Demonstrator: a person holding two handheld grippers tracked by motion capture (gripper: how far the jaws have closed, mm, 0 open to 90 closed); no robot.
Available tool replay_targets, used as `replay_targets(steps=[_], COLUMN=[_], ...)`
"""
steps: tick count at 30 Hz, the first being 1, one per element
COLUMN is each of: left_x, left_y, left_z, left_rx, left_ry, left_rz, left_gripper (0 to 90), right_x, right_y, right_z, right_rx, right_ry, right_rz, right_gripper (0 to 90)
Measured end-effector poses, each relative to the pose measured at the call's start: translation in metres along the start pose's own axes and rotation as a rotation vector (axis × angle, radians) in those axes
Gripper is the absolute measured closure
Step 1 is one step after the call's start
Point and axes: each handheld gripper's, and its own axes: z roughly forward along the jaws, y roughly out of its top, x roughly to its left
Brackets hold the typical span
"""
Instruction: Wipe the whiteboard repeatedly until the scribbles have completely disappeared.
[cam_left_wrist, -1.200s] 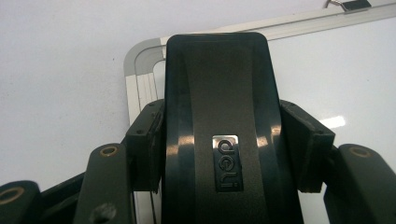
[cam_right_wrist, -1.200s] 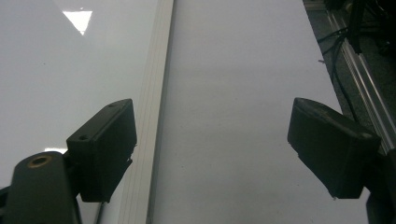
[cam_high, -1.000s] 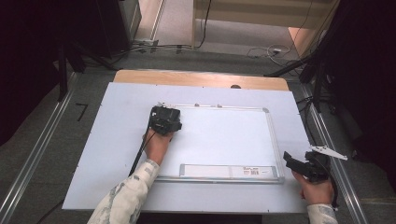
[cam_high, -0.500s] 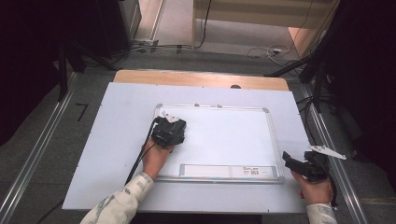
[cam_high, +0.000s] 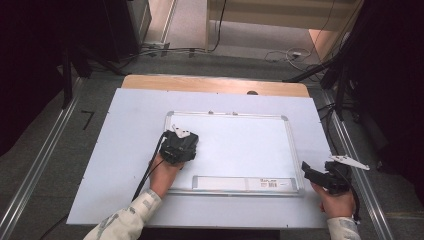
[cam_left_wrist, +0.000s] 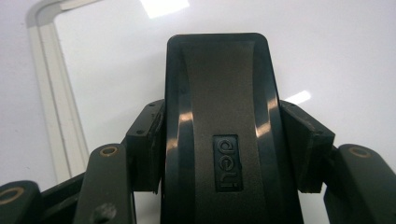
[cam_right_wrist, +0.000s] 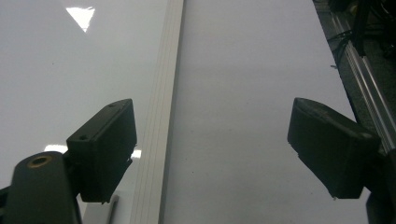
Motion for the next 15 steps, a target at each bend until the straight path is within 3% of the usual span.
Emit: replay_targets(steps=[11,13,15], left_x=[0.028,0.027,0.020], left_y=[0.033,0.038,0.040], left_z=[0.030,0.034,0.037], left_rx=[-0.001,0.000,-0.002], left_ry=[0.115,0.126,0.124], left_rz=[-0.133,-0.143,-0.128], left_gripper=[40.9,40.9,41.0], right_x=[0.001,0.001,0.001], right_y=[0.001,0.001,0.001], right_z=[0.001,0.002,0.002], right_rx=[0.000,0.003,0.001], right_ry=[0.001,0.002,0.002], right_rz=[0.000,0.002,-0.002], right_gripper=[14.3,14.3,14.3])
